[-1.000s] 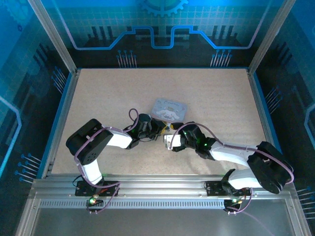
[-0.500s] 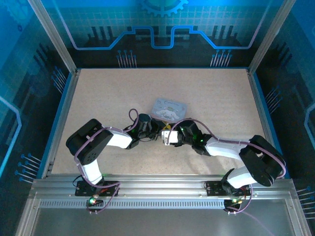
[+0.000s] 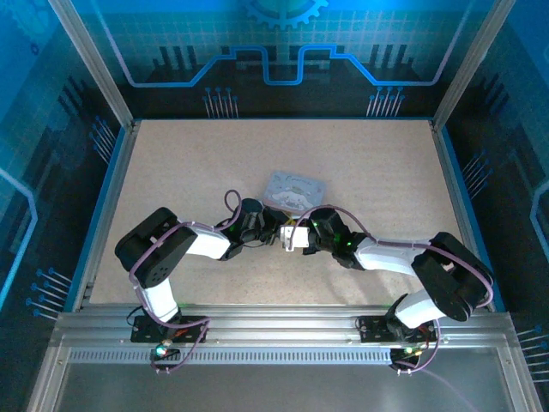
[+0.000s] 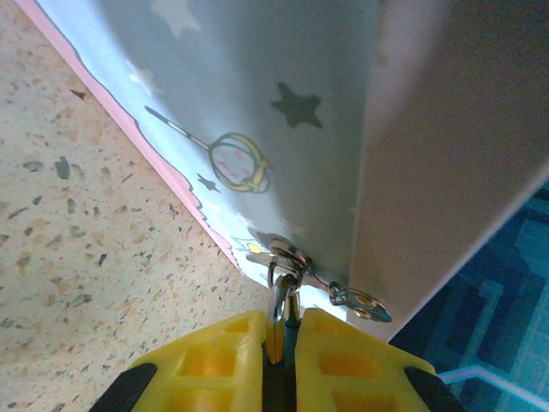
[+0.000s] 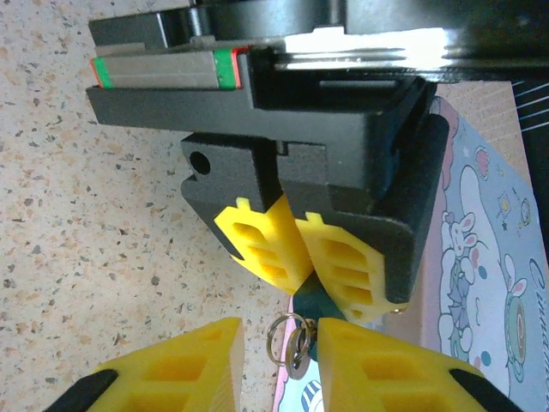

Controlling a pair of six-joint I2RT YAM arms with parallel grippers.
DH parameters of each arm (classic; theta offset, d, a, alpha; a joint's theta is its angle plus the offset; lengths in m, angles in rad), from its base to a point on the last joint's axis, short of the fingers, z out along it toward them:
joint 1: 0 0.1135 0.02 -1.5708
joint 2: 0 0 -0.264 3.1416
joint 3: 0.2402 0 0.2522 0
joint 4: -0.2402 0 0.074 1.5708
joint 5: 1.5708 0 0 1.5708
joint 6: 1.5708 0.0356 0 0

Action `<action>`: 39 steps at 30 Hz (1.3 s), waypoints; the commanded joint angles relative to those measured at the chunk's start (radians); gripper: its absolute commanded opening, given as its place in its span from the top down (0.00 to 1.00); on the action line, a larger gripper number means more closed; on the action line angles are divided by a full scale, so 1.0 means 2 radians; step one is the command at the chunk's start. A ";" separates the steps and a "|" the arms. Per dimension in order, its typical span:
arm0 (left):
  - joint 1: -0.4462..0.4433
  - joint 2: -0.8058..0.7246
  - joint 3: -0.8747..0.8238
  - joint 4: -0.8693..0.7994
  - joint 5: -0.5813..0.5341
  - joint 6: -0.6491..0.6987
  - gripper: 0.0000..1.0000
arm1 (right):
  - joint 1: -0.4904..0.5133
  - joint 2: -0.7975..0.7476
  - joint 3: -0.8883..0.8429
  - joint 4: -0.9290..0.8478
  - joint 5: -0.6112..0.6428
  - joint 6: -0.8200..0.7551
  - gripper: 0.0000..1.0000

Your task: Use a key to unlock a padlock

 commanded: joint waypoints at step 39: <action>-0.008 -0.004 0.015 0.029 0.006 -0.008 1.00 | 0.010 -0.020 0.037 -0.009 0.057 0.191 1.00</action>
